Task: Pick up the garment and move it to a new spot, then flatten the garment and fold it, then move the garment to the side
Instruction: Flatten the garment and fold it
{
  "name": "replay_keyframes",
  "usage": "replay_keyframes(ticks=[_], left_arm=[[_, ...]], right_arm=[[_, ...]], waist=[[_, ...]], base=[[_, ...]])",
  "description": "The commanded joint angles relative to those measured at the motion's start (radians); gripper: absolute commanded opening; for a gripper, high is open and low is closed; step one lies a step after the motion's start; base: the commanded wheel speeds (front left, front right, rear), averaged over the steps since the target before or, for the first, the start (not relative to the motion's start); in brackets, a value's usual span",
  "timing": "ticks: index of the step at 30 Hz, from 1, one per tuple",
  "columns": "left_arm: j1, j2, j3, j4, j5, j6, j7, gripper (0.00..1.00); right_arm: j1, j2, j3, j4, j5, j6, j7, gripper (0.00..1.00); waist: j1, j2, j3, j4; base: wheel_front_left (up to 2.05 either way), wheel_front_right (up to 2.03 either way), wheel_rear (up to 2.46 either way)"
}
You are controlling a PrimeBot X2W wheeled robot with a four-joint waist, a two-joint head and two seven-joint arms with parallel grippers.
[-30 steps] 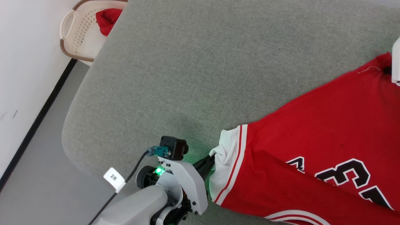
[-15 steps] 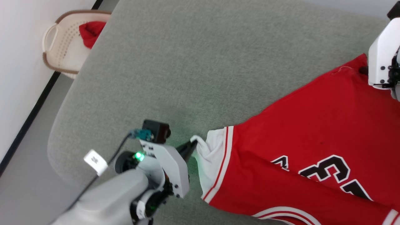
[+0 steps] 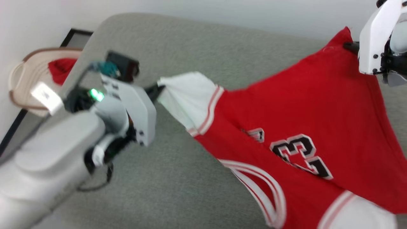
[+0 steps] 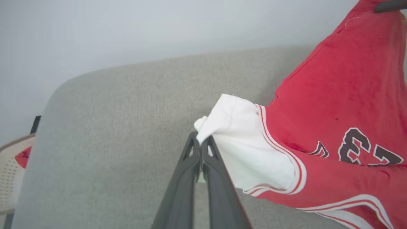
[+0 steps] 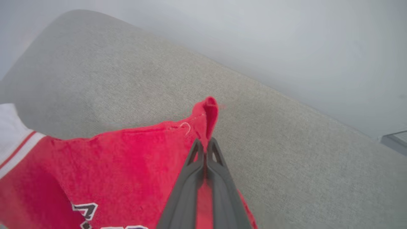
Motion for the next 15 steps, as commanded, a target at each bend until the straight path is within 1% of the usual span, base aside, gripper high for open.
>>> replay_keyframes(ticks=[1,7,11,15], left_arm=[[-0.020,0.007,0.006,0.005,0.009,-0.005,0.003,0.00],[-0.171,-0.001,0.023,0.105,0.038,-0.058,0.067,0.00],[-0.265,-0.018,0.029,0.212,0.065,-0.100,0.087,0.00],[-0.354,-0.034,0.041,0.329,0.091,-0.141,0.080,0.00]], right_arm=[[-0.007,-0.002,0.005,-0.008,0.007,-0.001,-0.007,0.00],[-0.045,-0.004,0.011,-0.038,0.011,-0.001,-0.081,0.00],[-0.082,0.009,-0.003,-0.011,-0.014,-0.001,-0.151,0.00],[-0.128,0.023,-0.017,0.026,-0.048,-0.001,-0.230,0.00]], waist=[[0.0000,-0.0001,-0.066,-0.068],[0.0000,-0.0001,-0.111,-0.138],[0.0000,-0.0001,-0.137,-0.180],[0.0000,-0.0001,-0.160,-0.215]], base=[[0.00,0.00,0.00],[0.00,0.00,0.00],[0.00,0.00,0.00],[0.00,0.00,0.00]])
